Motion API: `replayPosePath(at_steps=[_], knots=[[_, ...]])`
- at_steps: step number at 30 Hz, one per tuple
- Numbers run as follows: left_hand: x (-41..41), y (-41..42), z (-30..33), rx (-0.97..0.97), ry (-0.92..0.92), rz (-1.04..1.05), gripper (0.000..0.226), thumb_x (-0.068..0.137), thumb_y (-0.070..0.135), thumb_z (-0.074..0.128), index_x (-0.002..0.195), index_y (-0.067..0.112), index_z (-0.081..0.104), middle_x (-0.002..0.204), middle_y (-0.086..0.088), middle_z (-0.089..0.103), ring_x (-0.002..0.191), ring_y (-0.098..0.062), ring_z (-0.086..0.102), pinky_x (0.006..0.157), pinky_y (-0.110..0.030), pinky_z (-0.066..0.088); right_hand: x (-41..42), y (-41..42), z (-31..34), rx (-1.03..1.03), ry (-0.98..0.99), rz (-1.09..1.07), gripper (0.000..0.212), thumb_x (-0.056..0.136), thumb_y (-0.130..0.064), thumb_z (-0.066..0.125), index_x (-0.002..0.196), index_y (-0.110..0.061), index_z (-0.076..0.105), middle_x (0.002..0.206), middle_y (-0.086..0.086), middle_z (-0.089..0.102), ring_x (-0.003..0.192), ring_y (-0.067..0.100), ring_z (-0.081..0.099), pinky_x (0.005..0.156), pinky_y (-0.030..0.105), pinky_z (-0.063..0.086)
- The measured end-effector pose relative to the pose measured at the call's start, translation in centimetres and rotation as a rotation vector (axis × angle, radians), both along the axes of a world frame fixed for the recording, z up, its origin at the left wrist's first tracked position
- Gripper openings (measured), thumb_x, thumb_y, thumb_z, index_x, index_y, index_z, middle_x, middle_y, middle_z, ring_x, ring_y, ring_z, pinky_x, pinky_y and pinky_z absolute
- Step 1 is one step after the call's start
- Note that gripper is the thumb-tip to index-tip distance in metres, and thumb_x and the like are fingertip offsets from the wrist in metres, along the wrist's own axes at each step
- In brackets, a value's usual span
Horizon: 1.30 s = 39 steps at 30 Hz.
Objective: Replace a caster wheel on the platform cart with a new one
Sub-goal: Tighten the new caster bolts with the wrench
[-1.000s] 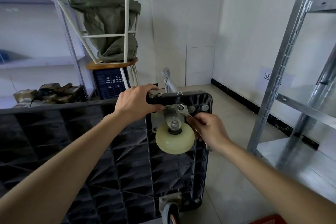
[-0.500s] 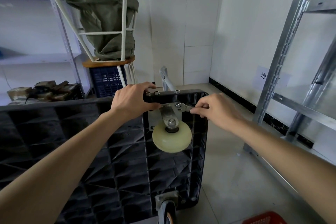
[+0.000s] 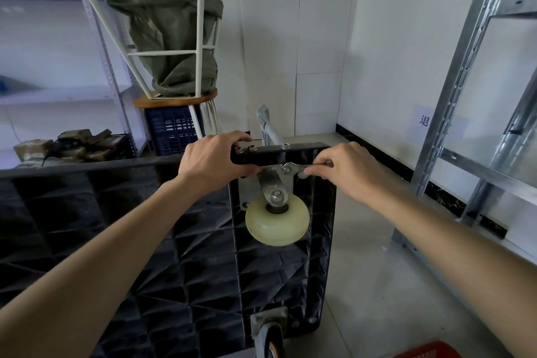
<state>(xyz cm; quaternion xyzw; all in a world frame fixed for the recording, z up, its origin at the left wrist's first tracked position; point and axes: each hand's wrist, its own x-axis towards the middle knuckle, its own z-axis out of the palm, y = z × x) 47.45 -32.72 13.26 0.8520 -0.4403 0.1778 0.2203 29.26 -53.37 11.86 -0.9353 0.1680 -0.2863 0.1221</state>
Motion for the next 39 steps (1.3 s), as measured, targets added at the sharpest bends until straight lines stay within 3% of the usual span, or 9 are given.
replayPosePath(at_steps=[4, 8, 12, 18, 23, 27, 29, 34, 39], knots=[[-0.1, -0.1, 0.0, 0.002, -0.006, 0.000, 0.066, 0.074, 0.069, 0.071, 0.132, 0.044, 0.054, 0.112, 0.012, 0.070, 0.100, -0.018, 0.065, 0.081, -0.034, 0.045, 0.2, 0.0, -2.5, 0.149, -0.113, 0.019, 0.028, 0.080, -0.057, 0.074, 0.077, -0.029, 0.078, 0.062, -0.010, 0.067, 0.057, 0.006, 0.058, 0.053, 0.028, 0.038], [0.0, 0.0, -0.1, -0.004, -0.008, 0.001, 0.066, 0.074, 0.069, 0.072, 0.132, 0.044, 0.054, 0.112, 0.011, 0.070, 0.101, -0.018, 0.065, 0.082, -0.035, 0.046, 0.3, 0.8, -4.6, 0.289, -0.205, 0.010, 0.029, 0.084, -0.053, 0.073, 0.071, -0.027, 0.076, 0.058, 0.000, 0.066, 0.054, 0.021, 0.059, 0.050, 0.032, 0.041], [-0.1, -0.1, -0.1, -0.006, -0.026, 0.005, 0.066, 0.074, 0.069, 0.072, 0.133, 0.043, 0.054, 0.112, 0.010, 0.070, 0.101, -0.020, 0.066, 0.081, -0.034, 0.045, 0.4, 1.9, -6.0, 0.385, -0.288, -0.006, 0.031, 0.086, -0.051, 0.071, 0.071, -0.024, 0.077, 0.056, 0.002, 0.063, 0.057, 0.023, 0.060, 0.057, 0.039, 0.044], [-0.1, 0.1, 0.0, -0.007, -0.020, 0.005, 0.065, 0.075, 0.069, 0.071, 0.132, 0.044, 0.054, 0.114, 0.012, 0.070, 0.102, -0.018, 0.064, 0.077, -0.032, 0.040, 0.3, 1.6, -5.5, 0.413, -0.212, 0.025, 0.032, 0.087, -0.052, 0.070, 0.071, -0.025, 0.075, 0.063, 0.000, 0.068, 0.060, 0.020, 0.062, 0.059, 0.039, 0.048], [-0.3, 0.2, 0.2, -0.018, -0.005, -0.008, 0.064, 0.075, 0.067, 0.073, 0.132, 0.042, 0.055, 0.116, 0.012, 0.068, 0.103, -0.018, 0.063, 0.078, -0.032, 0.037, -1.2, 1.1, -5.1, 0.292, -0.207, 0.028, 0.028, 0.087, -0.052, 0.070, 0.079, -0.026, 0.077, 0.064, -0.009, 0.069, 0.060, 0.013, 0.063, 0.061, 0.036, 0.050], [-0.3, 0.1, 0.1, -0.022, 0.001, -0.011, 0.063, 0.075, 0.067, 0.073, 0.131, 0.043, 0.056, 0.114, 0.012, 0.068, 0.103, -0.019, 0.064, 0.077, -0.032, 0.037, -3.4, -0.2, -4.7, 0.207, -0.166, 0.002, 0.032, 0.083, -0.060, 0.065, 0.077, -0.030, 0.076, 0.061, -0.015, 0.066, 0.051, 0.004, 0.055, 0.050, 0.026, 0.039], [-0.4, 0.1, 0.2, -0.023, 0.001, -0.009, 0.063, 0.075, 0.067, 0.073, 0.131, 0.043, 0.056, 0.114, 0.012, 0.069, 0.102, -0.018, 0.064, 0.077, -0.032, 0.037, -3.6, -0.6, -3.6, 0.131, -0.150, 0.008, 0.031, 0.082, -0.058, 0.068, 0.078, -0.029, 0.076, 0.062, -0.013, 0.066, 0.050, 0.005, 0.053, 0.050, 0.028, 0.040], [-0.4, 0.3, 0.2, -0.025, 0.000, -0.018, 0.061, 0.076, 0.065, 0.073, 0.130, 0.043, 0.056, 0.111, 0.012, 0.070, 0.101, -0.018, 0.064, 0.077, -0.032, 0.040, -2.2, -0.2, 0.5, -0.170, 0.067, 0.001, 0.028, 0.084, -0.057, 0.070, 0.089, -0.031, 0.077, 0.075, -0.008, 0.070, 0.064, 0.009, 0.056, 0.055, 0.026, 0.036], [-0.4, 0.3, 0.2, -0.025, -0.006, -0.012, 0.062, 0.076, 0.065, 0.073, 0.131, 0.042, 0.056, 0.114, 0.012, 0.070, 0.104, -0.018, 0.064, 0.078, -0.031, 0.038, -0.8, 0.1, 2.5, -0.250, 0.142, 0.026, 0.025, 0.083, -0.058, 0.071, 0.081, -0.034, 0.074, 0.075, -0.015, 0.069, 0.074, 0.011, 0.061, 0.058, 0.024, 0.038]])
